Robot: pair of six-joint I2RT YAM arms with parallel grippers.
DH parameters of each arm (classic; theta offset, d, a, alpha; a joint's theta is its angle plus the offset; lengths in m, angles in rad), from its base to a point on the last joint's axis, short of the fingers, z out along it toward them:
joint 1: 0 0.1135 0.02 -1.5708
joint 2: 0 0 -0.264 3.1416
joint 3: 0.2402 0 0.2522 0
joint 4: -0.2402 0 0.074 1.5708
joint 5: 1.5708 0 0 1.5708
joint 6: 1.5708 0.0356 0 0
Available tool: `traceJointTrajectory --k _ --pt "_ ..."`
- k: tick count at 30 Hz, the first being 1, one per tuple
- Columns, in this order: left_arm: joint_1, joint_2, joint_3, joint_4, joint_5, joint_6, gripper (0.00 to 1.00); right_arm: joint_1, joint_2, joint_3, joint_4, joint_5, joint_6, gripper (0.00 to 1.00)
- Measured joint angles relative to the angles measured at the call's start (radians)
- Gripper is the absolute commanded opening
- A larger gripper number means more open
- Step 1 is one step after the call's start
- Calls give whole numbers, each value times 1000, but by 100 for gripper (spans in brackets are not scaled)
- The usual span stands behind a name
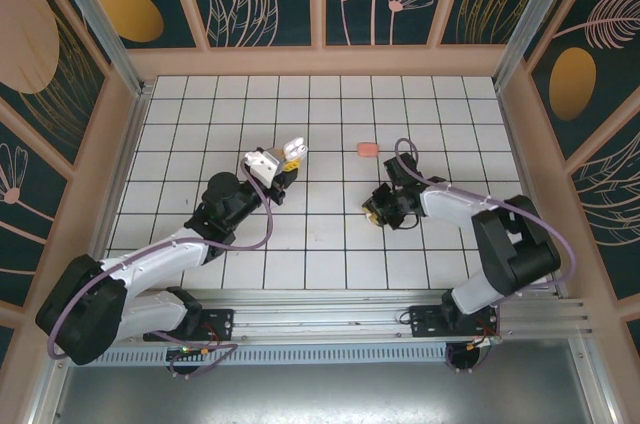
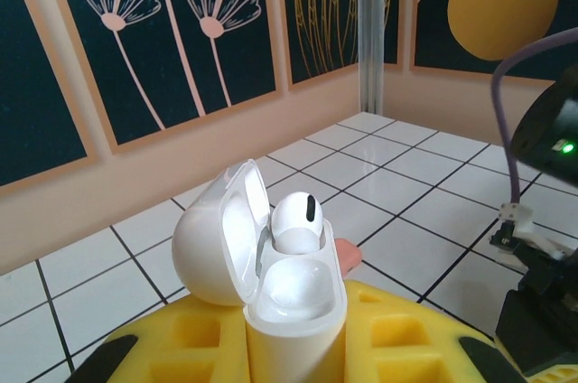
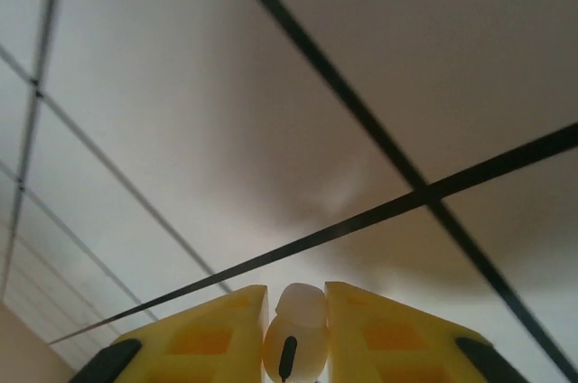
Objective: Insert the wireless bluetooth earbuds into the charging case
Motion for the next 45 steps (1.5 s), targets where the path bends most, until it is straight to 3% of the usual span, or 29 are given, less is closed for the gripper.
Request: traceJointTrajectory --k 8,16,23,28,35,45 --pt "0 -13 -13 -2 0 0 0 -17 94 99 -72 -54 -49 43" --pt "0 -43 -13 -23 0 11 0 -63 64 156 -130 -58 -174 46" --pt "0 -51 -13 -42 0 11 0 -115 24 339 -236 -16 -555 33" --pt "0 -51 -13 -46 0 10 0 -102 26 336 -267 27 -727 18" --pt "0 -51 -13 -64 0 6 0 -95 26 220 -278 108 -805 12" --pt "0 -55 -13 -98 0 -1 0 -13 40 65 -166 65 -792 9"
